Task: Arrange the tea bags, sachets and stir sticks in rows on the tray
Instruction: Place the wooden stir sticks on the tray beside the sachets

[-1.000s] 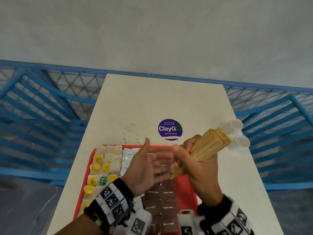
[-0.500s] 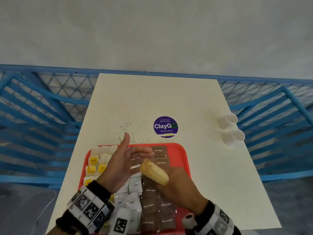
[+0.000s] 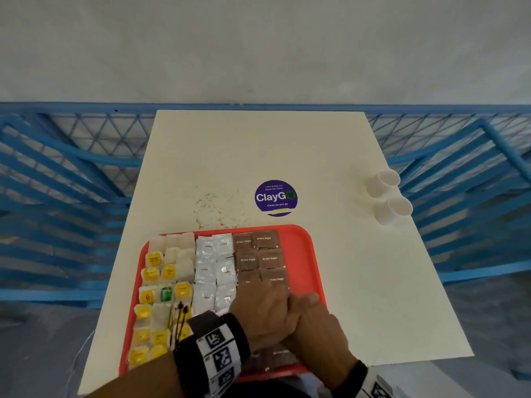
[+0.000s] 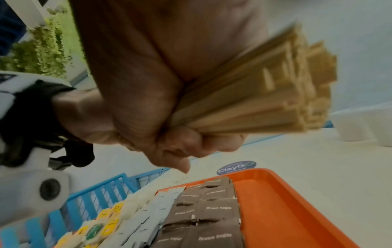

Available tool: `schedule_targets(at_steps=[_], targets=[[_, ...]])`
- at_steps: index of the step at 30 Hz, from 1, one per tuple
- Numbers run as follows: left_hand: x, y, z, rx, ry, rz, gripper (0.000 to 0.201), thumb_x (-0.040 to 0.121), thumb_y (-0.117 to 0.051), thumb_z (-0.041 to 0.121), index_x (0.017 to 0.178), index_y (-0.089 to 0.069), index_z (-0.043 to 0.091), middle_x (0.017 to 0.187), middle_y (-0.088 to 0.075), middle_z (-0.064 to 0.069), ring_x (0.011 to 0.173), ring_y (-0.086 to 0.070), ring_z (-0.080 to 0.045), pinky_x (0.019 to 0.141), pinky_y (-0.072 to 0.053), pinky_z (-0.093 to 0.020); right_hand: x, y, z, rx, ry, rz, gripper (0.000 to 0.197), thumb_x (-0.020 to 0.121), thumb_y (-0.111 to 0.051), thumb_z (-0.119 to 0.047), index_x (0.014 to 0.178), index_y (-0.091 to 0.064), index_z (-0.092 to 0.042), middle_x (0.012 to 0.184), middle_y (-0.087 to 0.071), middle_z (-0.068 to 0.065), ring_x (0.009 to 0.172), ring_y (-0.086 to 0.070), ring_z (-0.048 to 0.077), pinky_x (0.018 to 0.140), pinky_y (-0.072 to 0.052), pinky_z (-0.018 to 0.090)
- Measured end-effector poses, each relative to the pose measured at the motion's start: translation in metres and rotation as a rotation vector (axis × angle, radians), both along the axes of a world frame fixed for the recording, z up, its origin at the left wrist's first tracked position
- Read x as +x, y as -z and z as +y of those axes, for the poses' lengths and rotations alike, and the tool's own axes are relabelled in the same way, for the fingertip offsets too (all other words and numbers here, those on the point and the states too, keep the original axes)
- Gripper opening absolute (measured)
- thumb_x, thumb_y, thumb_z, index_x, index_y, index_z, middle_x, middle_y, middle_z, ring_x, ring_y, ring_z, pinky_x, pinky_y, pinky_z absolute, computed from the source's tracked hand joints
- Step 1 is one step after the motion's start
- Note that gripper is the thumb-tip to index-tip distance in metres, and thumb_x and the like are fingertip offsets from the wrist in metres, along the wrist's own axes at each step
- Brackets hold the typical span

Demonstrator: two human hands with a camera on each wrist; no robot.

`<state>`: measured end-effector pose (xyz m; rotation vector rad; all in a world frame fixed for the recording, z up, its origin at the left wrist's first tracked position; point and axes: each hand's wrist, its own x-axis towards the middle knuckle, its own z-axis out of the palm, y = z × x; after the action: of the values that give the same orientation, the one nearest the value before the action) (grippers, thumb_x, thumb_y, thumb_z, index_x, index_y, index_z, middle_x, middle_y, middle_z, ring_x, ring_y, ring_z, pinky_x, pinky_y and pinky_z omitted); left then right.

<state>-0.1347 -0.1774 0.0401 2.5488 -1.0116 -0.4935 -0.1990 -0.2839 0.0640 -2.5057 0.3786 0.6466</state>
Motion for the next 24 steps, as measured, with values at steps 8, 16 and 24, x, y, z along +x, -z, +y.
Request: schedule_targets(at_steps=[8,16,24], targets=[[0.018,0.030,-0.013,-0.094,0.279,-0.033,0.071,0.099,-0.009,0.045,0.049,-0.047,0.013,0.049,-0.057,-0.009,0.040,-0.037,-0.018,0.049,-0.036,-0.029,-0.022,0.004,-0.032,0.676,0.096,0.129,0.033,0.091,-0.067,-0.013,0.123,-0.062,-0.019,0.097,-0.071,-0.014,0.086,-0.065,-0.010,0.076,-0.047,0.008],[0.053,0.037,-0.040,-0.323,-0.264,0.287,0.050,0.104,-0.027,0.048,0.073,-0.049,0.017,0.066,-0.050,0.000,0.059,-0.048,-0.016,0.065,-0.043,-0.030,0.008,0.050,-0.067,0.453,0.232,0.074,0.017,0.096,-0.052,-0.018,0.108,-0.060,-0.008,0.101,-0.069,0.017,0.086,-0.065,0.028,0.078,-0.055,0.041],[0.043,0.058,-0.065,-0.225,-0.665,1.008,0.011,0.088,-0.053,0.009,0.078,-0.059,0.007,0.076,-0.056,-0.014,0.071,-0.054,-0.024,0.065,-0.041,-0.035,0.035,0.100,-0.049,0.142,0.457,0.109,0.042,0.091,-0.055,-0.029,0.123,-0.041,-0.005,0.125,-0.058,0.021,0.113,-0.059,0.038,0.090,-0.049,0.041]])
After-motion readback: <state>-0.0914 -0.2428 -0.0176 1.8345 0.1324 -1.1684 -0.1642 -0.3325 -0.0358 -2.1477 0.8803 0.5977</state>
